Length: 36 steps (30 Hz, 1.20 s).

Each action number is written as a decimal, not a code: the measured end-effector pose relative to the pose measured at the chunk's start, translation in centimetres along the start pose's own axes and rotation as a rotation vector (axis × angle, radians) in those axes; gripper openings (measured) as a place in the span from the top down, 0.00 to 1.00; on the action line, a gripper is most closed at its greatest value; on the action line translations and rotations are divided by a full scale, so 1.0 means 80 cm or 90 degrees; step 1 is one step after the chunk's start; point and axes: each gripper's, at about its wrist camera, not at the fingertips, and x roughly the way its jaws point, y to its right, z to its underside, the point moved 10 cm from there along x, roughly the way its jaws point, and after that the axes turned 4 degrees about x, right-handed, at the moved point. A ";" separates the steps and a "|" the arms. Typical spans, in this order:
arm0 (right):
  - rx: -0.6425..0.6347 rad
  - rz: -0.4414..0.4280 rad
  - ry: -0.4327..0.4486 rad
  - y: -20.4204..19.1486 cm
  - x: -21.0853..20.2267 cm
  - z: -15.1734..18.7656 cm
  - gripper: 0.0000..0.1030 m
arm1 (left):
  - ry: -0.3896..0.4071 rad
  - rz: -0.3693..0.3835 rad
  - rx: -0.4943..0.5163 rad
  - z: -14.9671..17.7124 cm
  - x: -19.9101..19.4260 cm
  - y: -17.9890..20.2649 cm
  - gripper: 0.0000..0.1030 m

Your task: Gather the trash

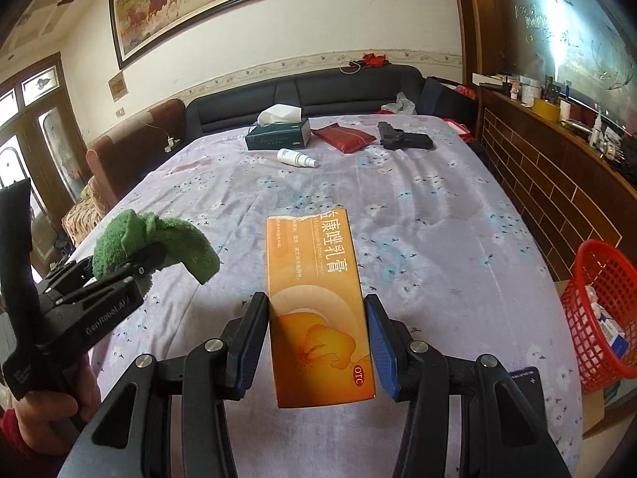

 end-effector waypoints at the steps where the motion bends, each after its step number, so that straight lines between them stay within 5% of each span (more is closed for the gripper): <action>1: -0.001 0.003 0.003 0.002 -0.003 0.000 0.49 | -0.001 0.004 0.003 0.000 -0.001 0.003 0.52; 36: 0.073 -0.002 0.028 0.065 -0.038 -0.002 0.49 | 0.018 0.061 0.073 -0.023 -0.020 0.095 0.51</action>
